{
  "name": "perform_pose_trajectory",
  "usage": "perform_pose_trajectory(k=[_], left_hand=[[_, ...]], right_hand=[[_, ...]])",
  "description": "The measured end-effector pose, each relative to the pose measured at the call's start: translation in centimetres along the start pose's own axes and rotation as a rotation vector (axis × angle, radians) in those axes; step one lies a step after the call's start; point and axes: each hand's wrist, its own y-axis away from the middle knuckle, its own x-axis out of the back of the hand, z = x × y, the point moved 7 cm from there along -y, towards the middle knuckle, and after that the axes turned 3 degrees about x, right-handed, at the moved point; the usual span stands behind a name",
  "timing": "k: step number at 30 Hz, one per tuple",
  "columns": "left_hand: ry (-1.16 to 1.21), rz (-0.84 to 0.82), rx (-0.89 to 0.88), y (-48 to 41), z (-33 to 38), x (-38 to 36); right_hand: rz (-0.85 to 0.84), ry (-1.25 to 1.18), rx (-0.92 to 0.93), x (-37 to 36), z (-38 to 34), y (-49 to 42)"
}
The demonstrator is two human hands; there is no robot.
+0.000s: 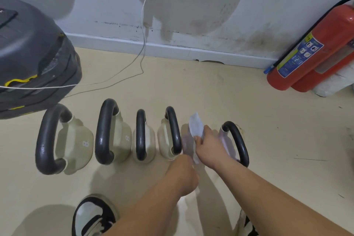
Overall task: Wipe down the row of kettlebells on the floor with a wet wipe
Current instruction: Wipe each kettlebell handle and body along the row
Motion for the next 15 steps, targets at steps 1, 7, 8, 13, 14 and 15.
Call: perform_pose_trajectory(k=[1, 7, 8, 13, 14, 15], left_hand=[[0.010, -0.002, 0.023, 0.0, -0.1, 0.4], [0.180, 0.051, -0.131, -2.6, 0.4, -0.5], [-0.028, 0.031, -0.218, -2.5, 1.1, -1.3], [-0.012, -0.024, -0.242, -3.2, -0.5, -5.3], [-0.037, -0.007, -0.228, -3.6, -0.5, -5.6], [-0.053, 0.029, -0.215, -3.9, -0.6, -5.5]], right_hand=[[0.017, 0.012, -0.008, -0.2, -0.2, -0.2], [0.060, 0.178, -0.058, -0.7, -2.0, -2.9], [0.028, 0.227, -0.068, -0.6, -2.4, -3.7], [-0.193, 0.509, -0.023, -0.3, -4.9, -8.7], [-0.230, 0.539, -0.030, -0.3, -5.0, -9.6], [-0.266, 0.555, -0.038, -0.6, -4.9, -10.4]])
